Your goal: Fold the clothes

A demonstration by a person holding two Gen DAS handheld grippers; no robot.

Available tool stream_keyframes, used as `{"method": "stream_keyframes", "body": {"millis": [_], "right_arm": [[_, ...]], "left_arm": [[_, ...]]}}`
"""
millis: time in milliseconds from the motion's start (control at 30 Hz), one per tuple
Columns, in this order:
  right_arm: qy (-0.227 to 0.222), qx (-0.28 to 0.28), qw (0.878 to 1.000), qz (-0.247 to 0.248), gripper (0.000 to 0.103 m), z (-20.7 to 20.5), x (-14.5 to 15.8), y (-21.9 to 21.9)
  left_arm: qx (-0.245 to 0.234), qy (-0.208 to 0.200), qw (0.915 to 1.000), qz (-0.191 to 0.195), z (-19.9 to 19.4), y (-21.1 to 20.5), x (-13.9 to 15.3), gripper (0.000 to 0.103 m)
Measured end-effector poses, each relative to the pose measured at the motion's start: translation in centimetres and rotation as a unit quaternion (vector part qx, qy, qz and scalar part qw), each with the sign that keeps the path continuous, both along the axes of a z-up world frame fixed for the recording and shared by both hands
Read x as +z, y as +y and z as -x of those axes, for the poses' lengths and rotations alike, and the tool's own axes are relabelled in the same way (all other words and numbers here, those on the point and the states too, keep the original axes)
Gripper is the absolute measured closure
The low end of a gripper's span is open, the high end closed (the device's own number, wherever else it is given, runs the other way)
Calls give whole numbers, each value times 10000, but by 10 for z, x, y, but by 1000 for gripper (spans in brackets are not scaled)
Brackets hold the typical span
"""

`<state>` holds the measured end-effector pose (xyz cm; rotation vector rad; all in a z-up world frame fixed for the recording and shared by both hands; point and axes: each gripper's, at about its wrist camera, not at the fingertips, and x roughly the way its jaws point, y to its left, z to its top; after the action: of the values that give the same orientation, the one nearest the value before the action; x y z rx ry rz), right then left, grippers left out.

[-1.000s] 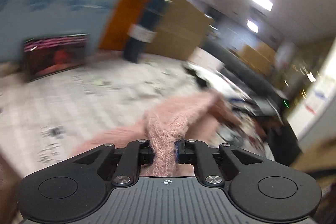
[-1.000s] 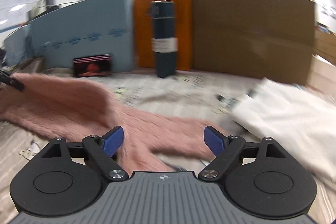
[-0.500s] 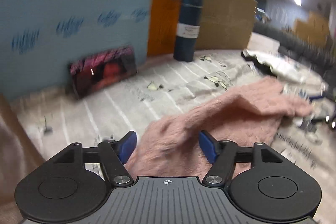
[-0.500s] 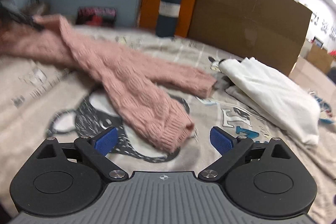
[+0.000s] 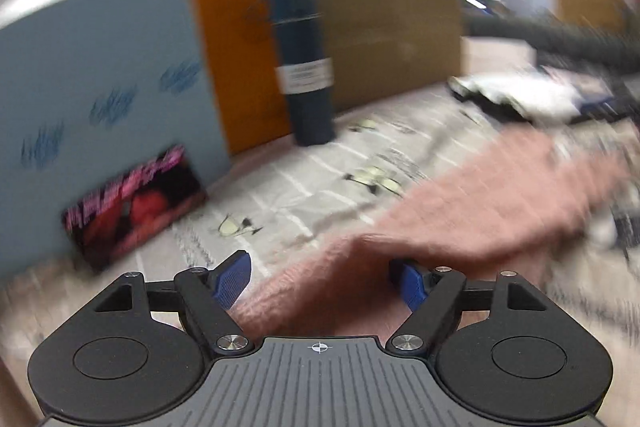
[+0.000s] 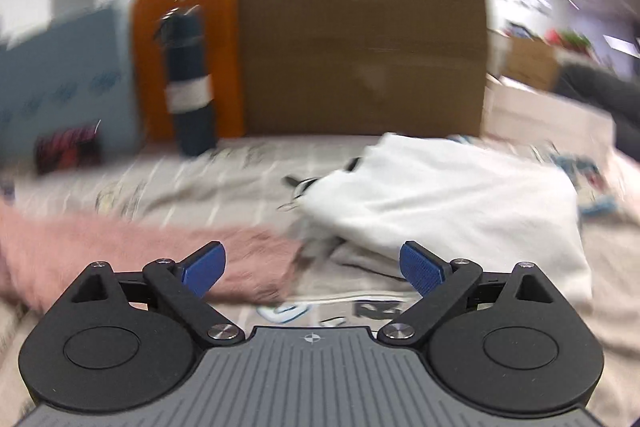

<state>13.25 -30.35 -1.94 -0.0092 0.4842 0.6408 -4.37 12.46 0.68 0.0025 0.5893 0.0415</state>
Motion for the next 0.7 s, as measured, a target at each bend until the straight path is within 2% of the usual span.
{"method": "stream_keyframes", "body": {"millis": [67,100,167,200,300,333,433,600,700], "right_arm": [[172,248,9980,-549,9,7,0,-18],[177,525,9963,-651,9,16,0,-23],[96,1197,9917,-448,7,36,0,-25],[5,1502,9884,-204,7,48,-1,-22],[-554,1880,9705,1404,7,84,-11,9],[-618,1868,9649,1741,7,86,-15,18],[-626,1727,9632,1964,6,73,-19,31],[-634,514,9885,1272,7,26,-5,30],[-209,102,9972,711,9,8,-5,17]], "left_arm": [[291,91,9979,563,-9,10,-4,25],[354,121,9976,591,-12,11,-6,25],[461,178,9970,591,-17,11,-10,24],[460,185,9973,551,-18,10,-12,23],[455,155,9977,473,-16,7,-17,21],[493,132,9978,426,-16,6,-17,21],[596,68,9974,390,-16,4,-16,20],[657,-22,9968,447,-14,4,-14,20],[682,-93,9962,528,-9,4,-12,20]]}}
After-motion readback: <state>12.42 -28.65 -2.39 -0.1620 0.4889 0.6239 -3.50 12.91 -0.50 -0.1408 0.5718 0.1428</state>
